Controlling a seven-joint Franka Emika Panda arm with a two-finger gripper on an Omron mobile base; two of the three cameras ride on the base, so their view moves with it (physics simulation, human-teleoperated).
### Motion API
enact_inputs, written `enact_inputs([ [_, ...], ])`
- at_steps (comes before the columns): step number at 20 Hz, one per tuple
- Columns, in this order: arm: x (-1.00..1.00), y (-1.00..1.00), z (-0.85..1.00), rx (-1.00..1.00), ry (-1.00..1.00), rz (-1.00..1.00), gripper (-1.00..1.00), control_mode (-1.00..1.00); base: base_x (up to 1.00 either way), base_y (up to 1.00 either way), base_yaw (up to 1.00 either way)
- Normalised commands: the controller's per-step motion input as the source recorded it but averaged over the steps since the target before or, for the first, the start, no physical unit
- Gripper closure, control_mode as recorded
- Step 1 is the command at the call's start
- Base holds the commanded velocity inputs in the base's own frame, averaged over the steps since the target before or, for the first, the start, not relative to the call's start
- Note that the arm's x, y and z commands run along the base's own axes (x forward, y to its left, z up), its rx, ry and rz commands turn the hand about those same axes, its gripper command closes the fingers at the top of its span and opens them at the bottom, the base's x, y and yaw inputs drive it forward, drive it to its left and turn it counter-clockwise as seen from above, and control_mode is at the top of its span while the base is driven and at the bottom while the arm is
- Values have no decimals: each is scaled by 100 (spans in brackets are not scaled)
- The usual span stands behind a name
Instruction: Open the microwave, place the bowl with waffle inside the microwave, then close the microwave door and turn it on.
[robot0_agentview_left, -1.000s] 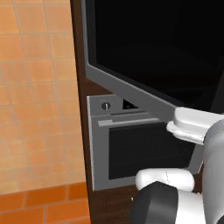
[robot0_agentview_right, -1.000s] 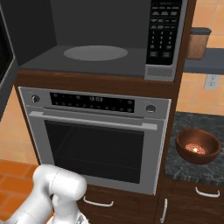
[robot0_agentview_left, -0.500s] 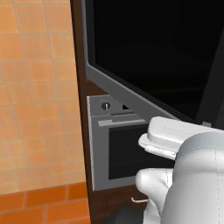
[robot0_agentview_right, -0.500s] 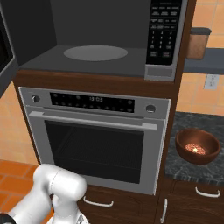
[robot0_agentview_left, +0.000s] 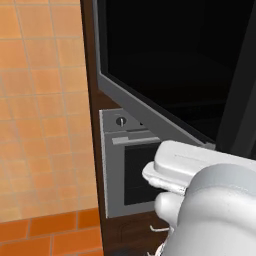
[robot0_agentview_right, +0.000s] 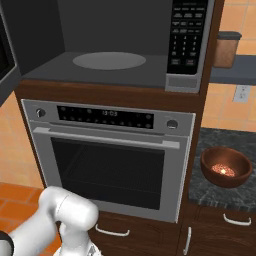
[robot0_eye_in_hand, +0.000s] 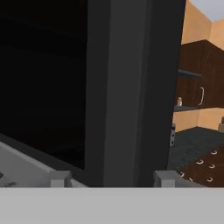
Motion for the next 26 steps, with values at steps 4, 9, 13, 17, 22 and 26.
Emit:
enact_inputs([
  [4,-81,9,30,0,5,-3,-100,-100,0,0,0],
  [9,-59,-18,0,2,13,7,-100,-100,0,0,0],
  [13,-47,-74,-12,22,0,42,-100,-100,0,0,0],
  [17,0,-65,-8,57,-1,50,-100,-100,0,0,0],
  [22,5,-69,-5,58,9,44,-100,-100,0,0,0],
  [26,35,-46,0,60,29,42,-100,-100,0,0,0],
])
